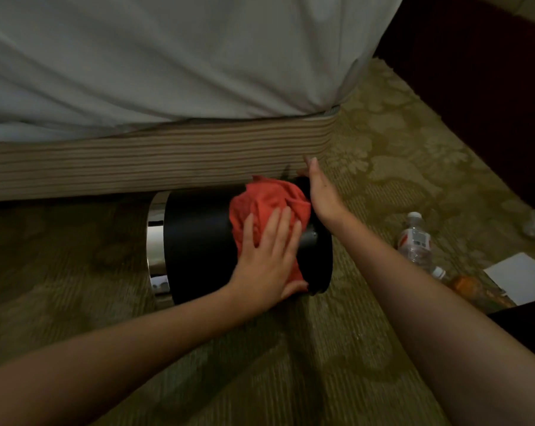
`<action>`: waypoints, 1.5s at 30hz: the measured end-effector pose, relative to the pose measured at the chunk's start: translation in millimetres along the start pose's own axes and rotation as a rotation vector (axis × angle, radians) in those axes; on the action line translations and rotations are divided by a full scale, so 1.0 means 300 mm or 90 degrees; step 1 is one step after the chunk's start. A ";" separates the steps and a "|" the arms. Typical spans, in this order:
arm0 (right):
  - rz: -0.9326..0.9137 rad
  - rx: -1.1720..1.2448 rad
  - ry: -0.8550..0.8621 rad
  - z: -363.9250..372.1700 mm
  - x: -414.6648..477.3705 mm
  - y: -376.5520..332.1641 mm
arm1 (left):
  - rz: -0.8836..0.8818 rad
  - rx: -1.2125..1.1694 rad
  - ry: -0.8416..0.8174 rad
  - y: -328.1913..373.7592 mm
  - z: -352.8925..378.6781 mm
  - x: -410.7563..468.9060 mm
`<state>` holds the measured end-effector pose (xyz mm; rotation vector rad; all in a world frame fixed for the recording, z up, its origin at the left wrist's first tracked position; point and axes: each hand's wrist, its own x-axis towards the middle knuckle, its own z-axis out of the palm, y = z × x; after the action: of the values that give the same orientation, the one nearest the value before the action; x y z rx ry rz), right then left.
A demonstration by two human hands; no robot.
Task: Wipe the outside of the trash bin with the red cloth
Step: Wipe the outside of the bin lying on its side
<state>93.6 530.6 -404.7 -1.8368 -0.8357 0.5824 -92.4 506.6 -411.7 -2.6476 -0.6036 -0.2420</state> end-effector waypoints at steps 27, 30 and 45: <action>0.000 -0.035 0.017 -0.003 0.032 0.007 | 0.098 -0.045 -0.001 -0.287 0.084 -0.086; 0.006 -0.043 0.028 -0.010 0.033 0.007 | 0.069 -0.065 -0.059 -0.445 0.072 -0.082; 0.016 -0.078 0.028 -0.002 0.063 0.002 | -0.114 -0.123 -0.043 -0.272 0.043 0.031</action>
<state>106.5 544.5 -405.3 -1.9664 -0.8356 0.5155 -119.6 582.6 -391.9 -2.7964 -0.8823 -0.2761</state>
